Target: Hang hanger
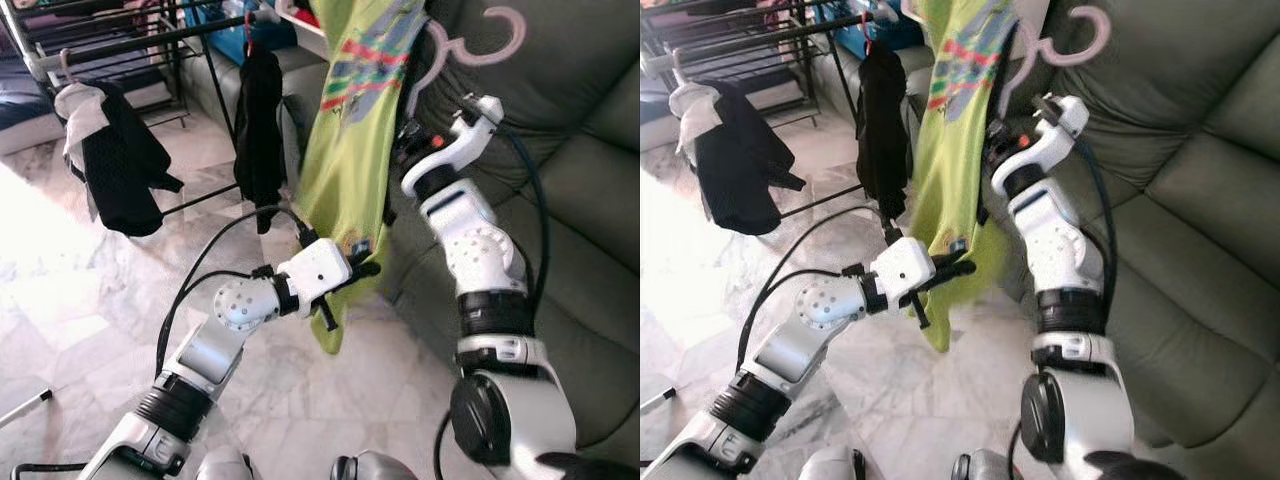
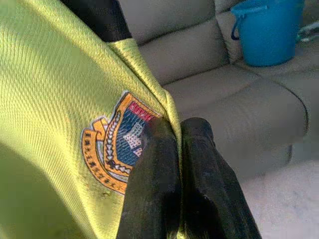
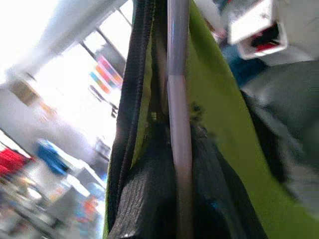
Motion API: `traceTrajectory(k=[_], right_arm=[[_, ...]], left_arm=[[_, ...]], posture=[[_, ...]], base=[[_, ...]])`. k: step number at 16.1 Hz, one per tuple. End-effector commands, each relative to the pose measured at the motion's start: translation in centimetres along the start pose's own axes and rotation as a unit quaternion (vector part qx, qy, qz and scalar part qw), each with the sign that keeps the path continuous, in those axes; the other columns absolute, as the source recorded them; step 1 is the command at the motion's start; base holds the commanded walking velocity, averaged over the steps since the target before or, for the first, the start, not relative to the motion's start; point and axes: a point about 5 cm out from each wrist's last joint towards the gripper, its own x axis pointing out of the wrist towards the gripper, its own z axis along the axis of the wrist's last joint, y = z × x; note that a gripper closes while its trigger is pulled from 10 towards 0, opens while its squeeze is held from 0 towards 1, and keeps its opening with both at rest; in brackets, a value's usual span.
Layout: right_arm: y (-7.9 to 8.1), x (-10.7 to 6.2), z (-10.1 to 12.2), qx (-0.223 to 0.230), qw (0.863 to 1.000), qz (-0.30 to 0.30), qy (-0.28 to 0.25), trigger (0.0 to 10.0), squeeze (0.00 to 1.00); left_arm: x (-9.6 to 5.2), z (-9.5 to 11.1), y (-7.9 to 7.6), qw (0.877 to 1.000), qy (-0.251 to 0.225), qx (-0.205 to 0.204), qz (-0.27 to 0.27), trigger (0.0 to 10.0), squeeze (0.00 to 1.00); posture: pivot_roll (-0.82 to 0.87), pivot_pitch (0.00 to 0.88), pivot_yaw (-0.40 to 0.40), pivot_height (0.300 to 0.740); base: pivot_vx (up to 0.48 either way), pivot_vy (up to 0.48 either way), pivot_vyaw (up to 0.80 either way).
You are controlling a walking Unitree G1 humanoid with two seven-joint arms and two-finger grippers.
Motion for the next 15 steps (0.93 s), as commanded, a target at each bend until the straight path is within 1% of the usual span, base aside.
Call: traceTrajectory(k=[1,2,3,4,5,6,7,8,9,10,11,14,15], right_arm=[[-0.7,0.1,0.5,-0.049,0.997,-0.050,0.013,10.0,0.00],[-3.4,-0.5,-0.3,-0.075,0.984,-0.157,0.046,10.0,0.00],[-5.3,-1.3,-0.8,-0.070,0.970,-0.225,0.064,10.0,0.00],[-7.9,-3.0,-1.8,-0.021,0.947,-0.306,0.090,10.0,0.00],[-8.3,-3.8,-2.3,-0.036,0.948,-0.297,0.106,10.0,0.00],[-7.9,-3.7,-2.3,-0.033,0.951,-0.288,0.106,10.0,0.00],[-7.1,-3.1,-2.0,-0.056,0.959,-0.259,0.096,10.0,0.00],[-6.3,-2.5,-1.4,-0.079,0.966,-0.234,0.072,10.0,0.00],[-5.1,-1.7,-0.5,-0.113,0.975,-0.188,0.032,10.0,0.00],[-4.7,-1.6,-0.3,-0.126,0.976,-0.174,0.020,10.0,0.00],[-4.1,-1.7,-0.4,-0.160,0.977,-0.142,0.014,10.0,0.00],[-2.7,-2.4,-0.6,-0.208,0.975,-0.073,-0.010,10.0,0.00],[-2.5,-2.5,-0.7,-0.219,0.974,-0.062,-0.012,10.0,0.00]], left_arm=[[0.4,-1.0,-1.4,0.999,0.027,-0.001,-0.033,10.0,0.00],[0.6,-0.8,-1.4,0.999,0.023,-0.002,-0.033,10.0,0.00],[0.6,-0.8,-1.4,0.999,0.022,-0.002,-0.033,10.0,0.00],[0.6,-0.8,-1.4,0.999,0.021,0.000,-0.034,10.0,0.00],[0.6,-0.8,-1.4,0.999,0.020,0.001,-0.033,10.0,0.00],[0.5,-0.8,-1.4,0.999,0.019,0.001,-0.032,10.0,0.00],[0.5,-0.8,-1.4,0.999,0.019,0.000,-0.032,10.0,0.00],[0.5,-0.8,-1.5,0.999,0.018,-0.004,-0.037,10.0,0.07],[0.7,-0.7,-1.6,0.999,0.015,-0.006,-0.039,10.0,0.86],[0.8,-0.7,-1.6,0.999,0.013,-0.012,-0.039,10.0,1.00],[0.8,-0.7,-1.7,0.999,0.013,-0.017,-0.040,10.0,1.00],[0.7,-1.1,-1.8,0.999,0.016,-0.026,-0.041,10.0,1.00],[0.7,-1.0,-1.8,0.999,0.015,-0.028,-0.040,10.0,1.00]], posture=[[-0.09,0.027,-0.060,0.740],[-0.09,0.025,-0.064,0.740],[-0.09,0.025,-0.064,0.740],[-0.09,0.025,-0.066,0.740],[-0.09,0.029,-0.065,0.740],[-0.09,0.029,-0.065,0.740],[-0.09,0.029,-0.061,0.740],[-0.09,0.029,-0.060,0.740],[-0.09,0.028,-0.061,0.740],[-0.09,0.028,-0.061,0.740],[-0.09,0.028,-0.061,0.740],[-0.09,0.030,-0.065,0.740],[-0.09,0.031,-0.063,0.740]], base=[[0.000,0.000,0.00],[0.000,0.000,0.00],[0.000,0.000,0.00],[0.000,0.000,0.00],[0.000,0.000,0.00],[0.000,0.000,0.00],[0.000,0.000,0.00],[0.000,0.000,0.00],[0.000,0.000,0.00],[0.000,0.000,0.00],[0.000,0.000,0.00],[0.000,0.000,0.00],[0.000,0.000,0.00]])
